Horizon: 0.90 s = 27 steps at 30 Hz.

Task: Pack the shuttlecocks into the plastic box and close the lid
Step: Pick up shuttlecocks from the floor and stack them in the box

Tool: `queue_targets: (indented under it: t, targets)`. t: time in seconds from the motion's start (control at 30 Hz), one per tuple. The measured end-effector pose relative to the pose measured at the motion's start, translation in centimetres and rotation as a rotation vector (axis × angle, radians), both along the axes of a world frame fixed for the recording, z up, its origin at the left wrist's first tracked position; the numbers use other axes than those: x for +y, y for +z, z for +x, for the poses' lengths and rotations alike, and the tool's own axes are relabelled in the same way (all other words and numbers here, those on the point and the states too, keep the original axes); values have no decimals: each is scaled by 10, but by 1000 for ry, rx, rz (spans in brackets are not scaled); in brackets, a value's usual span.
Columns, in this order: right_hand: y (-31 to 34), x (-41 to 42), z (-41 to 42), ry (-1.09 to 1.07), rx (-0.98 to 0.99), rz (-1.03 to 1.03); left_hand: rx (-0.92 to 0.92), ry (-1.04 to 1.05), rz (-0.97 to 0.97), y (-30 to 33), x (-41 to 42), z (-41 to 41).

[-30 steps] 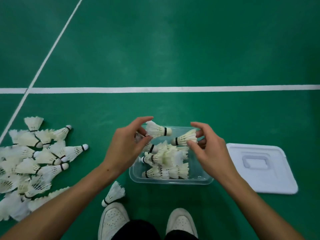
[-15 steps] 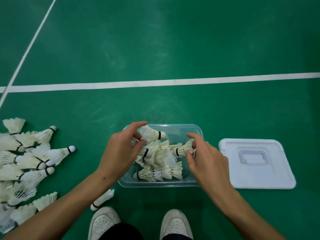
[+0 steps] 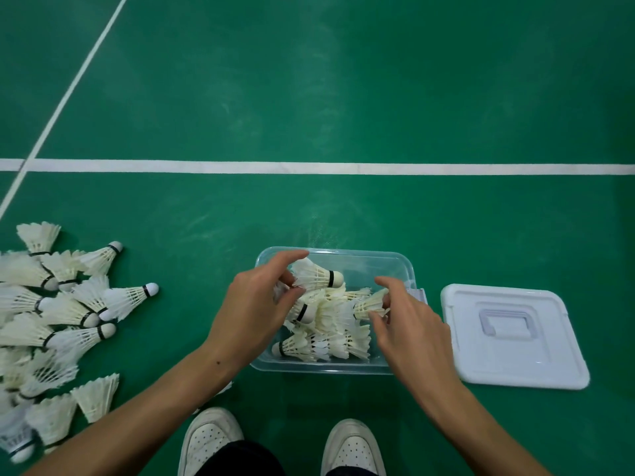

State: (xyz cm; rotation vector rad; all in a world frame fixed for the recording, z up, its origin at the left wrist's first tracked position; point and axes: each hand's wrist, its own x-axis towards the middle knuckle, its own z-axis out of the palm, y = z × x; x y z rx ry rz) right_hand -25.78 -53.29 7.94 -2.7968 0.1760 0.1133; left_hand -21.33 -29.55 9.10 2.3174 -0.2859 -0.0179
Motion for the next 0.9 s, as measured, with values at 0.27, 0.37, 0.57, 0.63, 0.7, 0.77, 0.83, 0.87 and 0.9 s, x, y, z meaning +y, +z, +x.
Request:
queue_targets:
  t: [0.27, 0.37, 0.57, 0.63, 0.7, 0.77, 0.83, 0.87, 0.9]
  targets:
    - [-30, 17, 20, -25, 158, 323, -1, -36, -24, 2, 9, 1]
    - [-34, 20, 25, -23, 223, 324, 24, -33, -34, 3, 6, 2]
    - [-20, 5, 30, 15, 399, 374, -49, -190, 62, 0, 2, 15]
    - [-3, -3, 30, 62, 415, 329, -56, -264, 88, 1, 0, 22]
    - [14, -13, 33, 86, 310, 296, -60, -351, 116, 4, -2, 31]
    - [30, -22, 38, 103, 145, 358, -56, -451, 165, 9, -7, 42]
    - [43, -26, 41, 162, 67, 447, -45, -543, 227, 16, -15, 52]
    - [46, -25, 43, 210, 60, 459, -39, -581, 250, 20, -21, 56]
    - [47, -23, 43, 262, 59, 445, -36, -613, 263, 23, -26, 61]
